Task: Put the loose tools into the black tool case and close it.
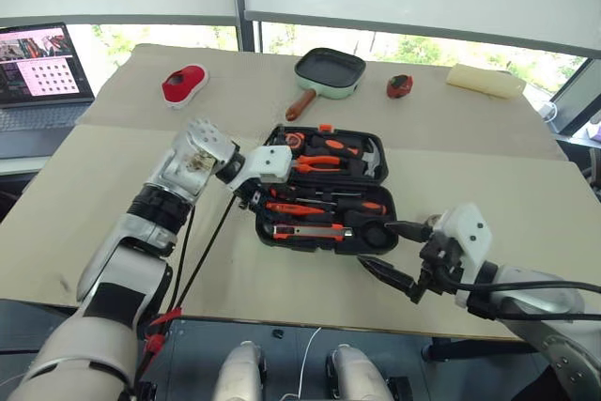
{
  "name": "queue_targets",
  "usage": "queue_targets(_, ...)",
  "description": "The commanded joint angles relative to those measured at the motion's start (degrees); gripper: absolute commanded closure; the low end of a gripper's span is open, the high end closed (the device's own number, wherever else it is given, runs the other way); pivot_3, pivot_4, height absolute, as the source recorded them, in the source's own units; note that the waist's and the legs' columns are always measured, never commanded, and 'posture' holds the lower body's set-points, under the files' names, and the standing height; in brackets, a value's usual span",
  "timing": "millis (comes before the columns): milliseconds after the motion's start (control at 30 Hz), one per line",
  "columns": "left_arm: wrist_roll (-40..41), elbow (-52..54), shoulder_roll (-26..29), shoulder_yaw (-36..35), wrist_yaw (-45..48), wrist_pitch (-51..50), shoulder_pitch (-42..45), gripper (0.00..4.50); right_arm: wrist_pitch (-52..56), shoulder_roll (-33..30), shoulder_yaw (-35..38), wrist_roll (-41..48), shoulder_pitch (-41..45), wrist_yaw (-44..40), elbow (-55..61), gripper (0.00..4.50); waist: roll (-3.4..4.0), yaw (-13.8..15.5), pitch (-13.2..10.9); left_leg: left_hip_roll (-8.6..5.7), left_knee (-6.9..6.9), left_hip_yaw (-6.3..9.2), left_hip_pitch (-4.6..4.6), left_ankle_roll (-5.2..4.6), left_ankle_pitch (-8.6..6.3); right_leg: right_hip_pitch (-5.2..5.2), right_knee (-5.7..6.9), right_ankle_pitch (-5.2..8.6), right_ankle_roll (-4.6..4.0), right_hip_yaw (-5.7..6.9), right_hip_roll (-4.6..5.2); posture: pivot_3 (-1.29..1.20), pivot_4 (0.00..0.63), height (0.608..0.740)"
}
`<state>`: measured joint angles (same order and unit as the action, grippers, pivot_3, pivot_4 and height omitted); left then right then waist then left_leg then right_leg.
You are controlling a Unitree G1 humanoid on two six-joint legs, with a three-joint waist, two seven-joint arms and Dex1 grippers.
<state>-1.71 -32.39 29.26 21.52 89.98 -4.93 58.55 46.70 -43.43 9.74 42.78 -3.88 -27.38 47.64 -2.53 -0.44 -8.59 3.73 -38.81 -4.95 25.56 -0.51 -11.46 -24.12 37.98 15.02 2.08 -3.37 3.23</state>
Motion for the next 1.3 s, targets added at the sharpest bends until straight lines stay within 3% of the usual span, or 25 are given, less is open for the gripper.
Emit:
queue_targets(33,2.3,2.6,-0.4,-1.2,0.6,-0.6,-1.5,3.53,-1.3,0.1,0.7,-0.3,0.6,-0.4,0.3,0.00,0.00,0.0,0.0,0.00,0.00,-0.01,0.00,0.00,0.00,0.00,0.00,0.00,0.00,0.00,0.00,0.00,0.150,0.740)
queue_targets(133,2.2,3.7,-0.4,-0.8,0.6,-0.2,-2.7,4.46,-1.2,-0.2,1.2,-0.1,0.5,-0.7,0.2,0.00,0.00,0.0,0.0,0.00,0.00,-0.01,0.00,0.00,0.00,-0.01,0.00,0.00,0.00,0.00,0.00,0.00,0.150,0.740)
queue_targets(833,-6.6,-0.8,-1.7,5.4,-5.6,9.2,-6.9,4.46,-0.4,-0.1,2.0,1.0,-0.9,0.6,1.4,0.00,0.02,0.9,0.1,-0.01,-0.08,-0.02,-0.23,0.00,0.01,0.27,0.00,-0.02,0.03,-0.01,0.01,0.00,0.150,0.740)
queue_targets(1133,-4.8,0.3,-2.5,4.5,-6.2,9.0,-8.1,4.46,-0.5,-0.7,2.7,0.9,-1.4,0.3,1.2,0.00,0.03,0.9,0.1,0.00,-0.06,-0.02,-0.27,0.00,0.00,0.31,-0.01,-0.02,0.03,-0.01,0.00,0.00,0.150,0.740)
queue_targets(1300,4.2,5.5,-2.8,-3.6,-6.6,4.8,-9.0,4.46,-0.5,-0.6,9.9,0.6,-7.8,0.6,1.4,0.00,0.03,1.1,0.1,-0.01,-0.06,-0.02,-0.22,-0.01,-0.01,0.28,-0.04,-0.01,0.04,-0.01,0.03,0.00,0.150,0.740)
